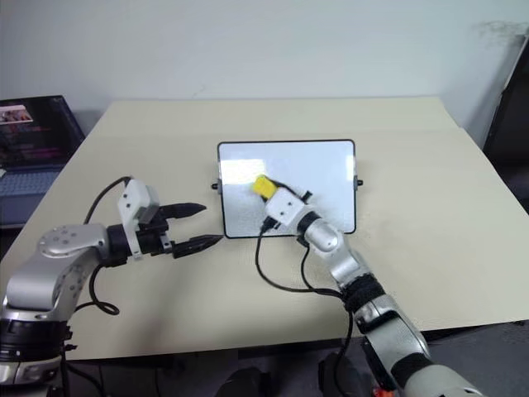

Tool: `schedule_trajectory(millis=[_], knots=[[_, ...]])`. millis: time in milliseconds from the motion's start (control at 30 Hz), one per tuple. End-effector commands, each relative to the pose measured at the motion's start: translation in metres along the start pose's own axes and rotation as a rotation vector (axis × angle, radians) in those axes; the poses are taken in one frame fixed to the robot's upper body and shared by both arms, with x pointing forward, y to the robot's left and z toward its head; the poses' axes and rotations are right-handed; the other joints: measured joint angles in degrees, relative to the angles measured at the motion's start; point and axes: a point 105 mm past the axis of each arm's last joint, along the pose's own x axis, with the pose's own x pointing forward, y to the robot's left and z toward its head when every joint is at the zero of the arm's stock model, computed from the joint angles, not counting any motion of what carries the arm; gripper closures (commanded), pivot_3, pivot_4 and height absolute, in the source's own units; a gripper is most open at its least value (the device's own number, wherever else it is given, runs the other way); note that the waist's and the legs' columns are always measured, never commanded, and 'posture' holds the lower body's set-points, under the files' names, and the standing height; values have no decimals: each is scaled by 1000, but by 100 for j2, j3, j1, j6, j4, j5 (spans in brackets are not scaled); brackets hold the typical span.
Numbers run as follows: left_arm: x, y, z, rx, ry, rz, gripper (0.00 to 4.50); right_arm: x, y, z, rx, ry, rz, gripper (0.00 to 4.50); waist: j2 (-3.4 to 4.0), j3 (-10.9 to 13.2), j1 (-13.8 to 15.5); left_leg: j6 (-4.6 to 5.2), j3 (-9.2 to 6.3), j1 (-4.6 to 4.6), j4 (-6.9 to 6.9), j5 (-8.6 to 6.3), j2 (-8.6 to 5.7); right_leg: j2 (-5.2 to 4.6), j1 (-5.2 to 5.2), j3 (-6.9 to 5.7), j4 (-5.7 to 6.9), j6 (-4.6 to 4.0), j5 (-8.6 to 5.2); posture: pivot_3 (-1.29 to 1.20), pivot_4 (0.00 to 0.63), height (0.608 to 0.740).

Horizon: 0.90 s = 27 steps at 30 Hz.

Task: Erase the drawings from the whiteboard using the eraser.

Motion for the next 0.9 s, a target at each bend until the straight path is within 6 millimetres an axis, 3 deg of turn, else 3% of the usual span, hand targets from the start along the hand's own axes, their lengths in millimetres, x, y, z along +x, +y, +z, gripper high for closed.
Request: schedule_trajectory(millis=[33,133,300,533,600,667,900], knots=[[-1,-1,6,28,-30,6,0,-22,-5,39,201,-88,56,3140,0,0,24,1,0,-2,-2,-1,0,-2,-1,-1,-3,1,-1,0,150,740],[0,-4,2,23,-31,5,0,-51,3,46,248,-47,147,3141,3,2,65,6,-3,-12,-3,-5,-2,-7,-1,-5,-18,2,-2,0,150,740],[1,-4,-5,14,-29,17,0,-92,13,30,206,95,215,3141,3,2,140,10,-3,-8,-2,-6,-6,-9,3,-8,-18,3,-3,0,150,740],[1,-7,-11,12,-29,21,0,-122,7,-10,-147,248,212,3141,0,3,149,11,6,-2,2,-6,-8,-8,8,-8,-11,5,-4,0,150,740],[1,-8,-13,13,-26,21,0,-119,-5,-18,-276,254,153,3141,-1,3,147,10,11,3,1,-5,-6,-5,8,-7,-8,5,-4,0,150,740],[1,-9,-14,14,-22,21,0,-103,-23,-17,-348,224,57,3141,-4,5,142,9,14,4,1,-5,-5,-4,8,-7,-6,5,-4,0,150,740],[2,-11,-10,16,-15,-6,0,-42,-49,-4,-365,134,-47,3144,-5,7,136,8,28,13,4,-3,-1,1,5,-4,9,3,-3,0,150,740]])
